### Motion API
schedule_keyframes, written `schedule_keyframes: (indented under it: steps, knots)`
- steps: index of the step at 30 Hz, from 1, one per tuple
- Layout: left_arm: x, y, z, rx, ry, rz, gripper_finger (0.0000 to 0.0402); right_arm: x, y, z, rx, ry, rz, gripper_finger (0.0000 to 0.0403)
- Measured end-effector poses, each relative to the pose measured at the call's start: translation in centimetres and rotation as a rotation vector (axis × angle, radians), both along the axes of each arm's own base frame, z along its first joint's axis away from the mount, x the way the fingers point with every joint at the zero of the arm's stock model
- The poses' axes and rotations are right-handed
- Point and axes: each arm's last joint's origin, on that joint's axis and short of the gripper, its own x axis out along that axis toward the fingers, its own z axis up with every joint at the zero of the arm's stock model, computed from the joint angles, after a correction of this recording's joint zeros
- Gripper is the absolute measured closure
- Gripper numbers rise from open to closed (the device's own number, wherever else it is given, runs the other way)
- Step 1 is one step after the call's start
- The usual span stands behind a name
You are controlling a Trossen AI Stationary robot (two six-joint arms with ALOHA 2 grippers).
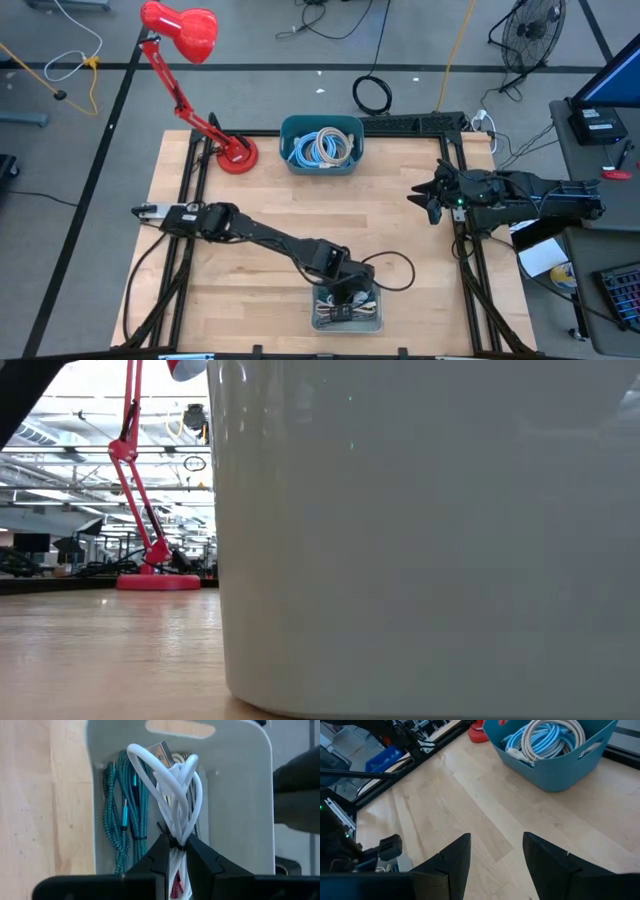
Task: Pick & Place USB Port
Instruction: Put the white charger cable into the gray bin
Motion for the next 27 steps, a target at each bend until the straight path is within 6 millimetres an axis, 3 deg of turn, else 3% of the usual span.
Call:
schedule_keyframes:
  steps: [15, 21, 27]
  knots:
    - [-0.58, 0.68, -0.70, 0.074, 0.060, -0.080, 0.0363, 0.00, 0.00, -0.01, -0.001, 0.001, 0.001, 0.0232]
    - [-0.59, 0.75, -0.72, 0.084, 0.066, -0.055, 0.0326, 0.00, 0.00, 0.00, -0.001, 0.001, 0.000, 0.0232]
    - [-0.60, 0.71, -0.71, 0.069, 0.069, -0.062, 0.0318, 0.00, 0.00, 0.00, -0.001, 0.001, 0.000, 0.0232]
